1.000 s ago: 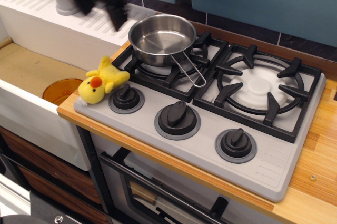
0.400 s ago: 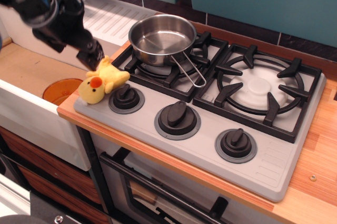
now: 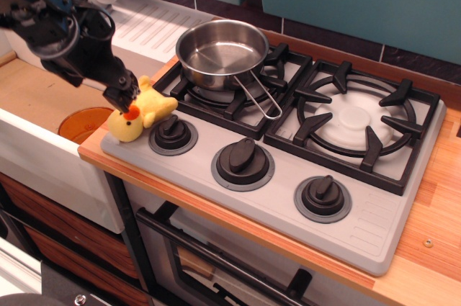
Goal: Put pan on stove and put stuffedduck in pan
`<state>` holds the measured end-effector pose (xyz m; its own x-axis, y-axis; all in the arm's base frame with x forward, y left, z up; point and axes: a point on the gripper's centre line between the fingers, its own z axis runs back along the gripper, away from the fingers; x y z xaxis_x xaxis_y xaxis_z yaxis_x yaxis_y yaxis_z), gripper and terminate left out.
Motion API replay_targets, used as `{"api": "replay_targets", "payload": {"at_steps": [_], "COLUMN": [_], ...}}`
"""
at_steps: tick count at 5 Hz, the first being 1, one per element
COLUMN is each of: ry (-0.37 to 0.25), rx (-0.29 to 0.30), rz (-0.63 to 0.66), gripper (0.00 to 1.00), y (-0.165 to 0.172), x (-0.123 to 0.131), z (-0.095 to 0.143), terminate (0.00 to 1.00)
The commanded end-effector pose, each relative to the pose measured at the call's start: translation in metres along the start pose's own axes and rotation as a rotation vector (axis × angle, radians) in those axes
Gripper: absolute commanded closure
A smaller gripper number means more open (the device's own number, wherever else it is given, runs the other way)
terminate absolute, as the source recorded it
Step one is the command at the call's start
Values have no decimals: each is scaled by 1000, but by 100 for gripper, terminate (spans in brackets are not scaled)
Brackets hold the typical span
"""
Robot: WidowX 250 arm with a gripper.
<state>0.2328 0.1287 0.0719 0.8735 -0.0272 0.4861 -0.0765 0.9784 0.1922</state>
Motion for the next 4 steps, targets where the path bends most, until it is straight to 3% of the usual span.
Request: {"api": "replay_targets", "payload": {"at_steps": [1,3,4], "ry": [-27,-67,-54], "rx": [-24,-53,-80], "rz": [8,-8,-4], "gripper": [0,0,0], "y": [-10,-17,-24], "x": [9,6,2], "z": [-7,-37,-46], "terminate": [0,0,0]}}
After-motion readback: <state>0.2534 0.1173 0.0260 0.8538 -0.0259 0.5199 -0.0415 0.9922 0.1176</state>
